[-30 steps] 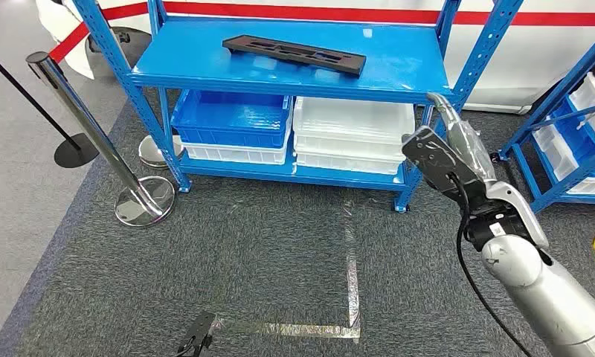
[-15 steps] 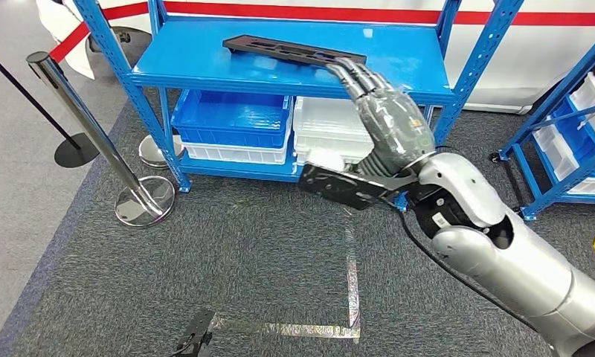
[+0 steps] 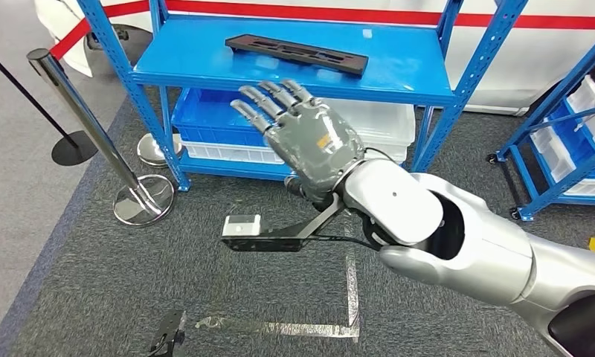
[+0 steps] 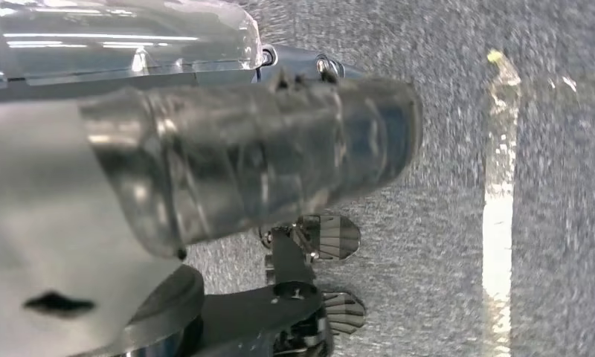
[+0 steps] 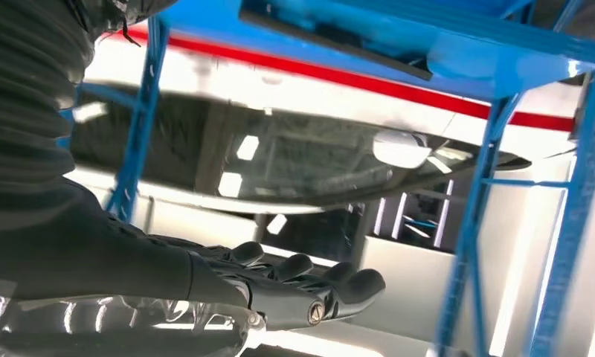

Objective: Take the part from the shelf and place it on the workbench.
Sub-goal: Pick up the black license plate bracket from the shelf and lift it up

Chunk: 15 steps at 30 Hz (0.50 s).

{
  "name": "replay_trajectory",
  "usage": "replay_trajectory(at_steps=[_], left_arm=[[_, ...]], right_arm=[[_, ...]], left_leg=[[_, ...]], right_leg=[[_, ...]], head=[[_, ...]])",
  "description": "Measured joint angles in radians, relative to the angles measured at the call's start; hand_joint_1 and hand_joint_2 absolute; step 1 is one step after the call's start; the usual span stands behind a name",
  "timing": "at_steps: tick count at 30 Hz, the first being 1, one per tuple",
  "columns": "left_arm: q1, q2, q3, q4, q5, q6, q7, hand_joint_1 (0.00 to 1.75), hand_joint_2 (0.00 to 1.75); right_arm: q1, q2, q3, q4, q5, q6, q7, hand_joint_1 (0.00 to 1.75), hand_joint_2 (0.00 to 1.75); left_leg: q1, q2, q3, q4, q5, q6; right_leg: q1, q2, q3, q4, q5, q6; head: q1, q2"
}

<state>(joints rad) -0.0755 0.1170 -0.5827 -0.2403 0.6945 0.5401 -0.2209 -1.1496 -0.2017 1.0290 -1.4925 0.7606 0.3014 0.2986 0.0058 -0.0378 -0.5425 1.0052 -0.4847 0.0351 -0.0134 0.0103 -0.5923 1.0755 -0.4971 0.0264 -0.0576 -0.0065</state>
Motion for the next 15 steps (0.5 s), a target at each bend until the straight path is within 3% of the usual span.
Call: replay_trajectory(at_steps=[1, 3, 4, 5, 6, 8, 9, 10, 13, 15], left_arm=[[0.0, 0.004, 0.003, 0.001, 0.015, -0.002, -0.006, 0.0, 0.0], [-0.001, 0.012, 0.008, 0.002, 0.038, -0.009, -0.012, 0.0, 0.0], [0.0, 0.015, 0.011, 0.004, 0.048, -0.014, -0.008, 0.0, 0.0], [0.0, 0.018, 0.016, 0.005, 0.06, -0.021, -0.002, 0.0, 0.0], [0.0, 0.021, 0.021, 0.006, 0.072, -0.03, 0.004, 0.0, 0.0], [0.001, 0.026, 0.03, 0.006, 0.092, -0.06, 0.001, 0.0, 0.0], [0.002, 0.029, 0.034, 0.006, 0.097, -0.081, -0.014, 0.0, 0.0], [0.002, 0.032, 0.038, 0.007, 0.102, -0.104, -0.038, 0.0, 0.0], [0.003, 0.038, 0.049, 0.008, 0.129, -0.186, -0.103, 0.0, 0.0], [0.004, 0.04, 0.055, 0.008, 0.139, -0.234, -0.13, 0.0, 0.0]], right_arm=[[-0.008, 0.002, 0.01, 0.0, 0.003, 0.015, 0.003, 0.0, 1.75], [-0.015, 0.005, 0.029, 0.002, 0.003, 0.04, 0.011, 0.0, 0.87], [-0.016, 0.006, 0.04, 0.005, 0.0, 0.05, 0.014, 0.0, 0.44], [-0.019, 0.008, 0.053, 0.009, -0.004, 0.057, 0.015, 0.0, 0.0], [-0.022, 0.009, 0.066, 0.015, -0.008, 0.061, 0.016, 0.0, 0.0], [-0.029, 0.011, 0.087, 0.028, -0.014, 0.062, 0.02, 0.0, 0.0], [-0.032, 0.011, 0.094, 0.034, -0.015, 0.058, 0.023, 0.0, 0.0], [-0.034, 0.011, 0.101, 0.039, -0.015, 0.05, 0.027, 0.0, 0.0], [-0.032, 0.007, 0.116, 0.051, 0.0, 0.031, 0.033, 0.0, 0.0], [-0.03, 0.002, 0.12, 0.059, 0.002, 0.034, 0.039, 0.0, 0.0]], left_leg=[[0.004, 0.002, 0.003, -0.005, 0.003, 0.003], [0.006, 0.003, 0.003, -0.007, 0.004, 0.005], [0.007, 0.002, 0.004, -0.007, 0.003, 0.004], [0.008, 0.001, 0.005, -0.006, 0.0, 0.002], [0.011, -0.001, 0.007, -0.003, -0.003, -0.002], [0.015, -0.004, 0.012, 0.004, -0.016, -0.015], [0.015, -0.005, 0.011, 0.009, -0.022, -0.023], [0.014, -0.005, 0.008, 0.013, -0.026, -0.03], [0.015, -0.004, 0.001, 0.012, -0.028, -0.046], [0.016, 0.009, -0.011, 0.04, -0.046, -0.053]], right_leg=[[0.0, -0.001, -0.025, 0.047, -0.022, 0.002], [-0.003, -0.003, -0.095, 0.176, -0.065, 0.008], [-0.006, -0.003, -0.125, 0.222, -0.071, 0.01], [-0.008, -0.004, -0.14, 0.234, -0.057, 0.013], [-0.011, -0.005, -0.137, 0.208, -0.025, 0.014], [-0.013, -0.004, -0.095, 0.087, 0.054, 0.015], [-0.012, -0.001, -0.072, 0.032, 0.074, 0.012], [-0.01, 0.001, -0.059, -0.001, 0.08, 0.007], [-0.006, 0.003, -0.053, -0.019, 0.069, -0.015], [-0.009, 0.001, -0.046, -0.027, 0.068, -0.027]], head=[[0.001, 0.0], [0.004, 0.0], [0.003, 0.0], [0.004, 0.0], [0.004, 0.0], [0.004, 0.0], [0.005, 0.0], [0.005, 0.0], [0.005, 0.0], [0.002, 0.0]])
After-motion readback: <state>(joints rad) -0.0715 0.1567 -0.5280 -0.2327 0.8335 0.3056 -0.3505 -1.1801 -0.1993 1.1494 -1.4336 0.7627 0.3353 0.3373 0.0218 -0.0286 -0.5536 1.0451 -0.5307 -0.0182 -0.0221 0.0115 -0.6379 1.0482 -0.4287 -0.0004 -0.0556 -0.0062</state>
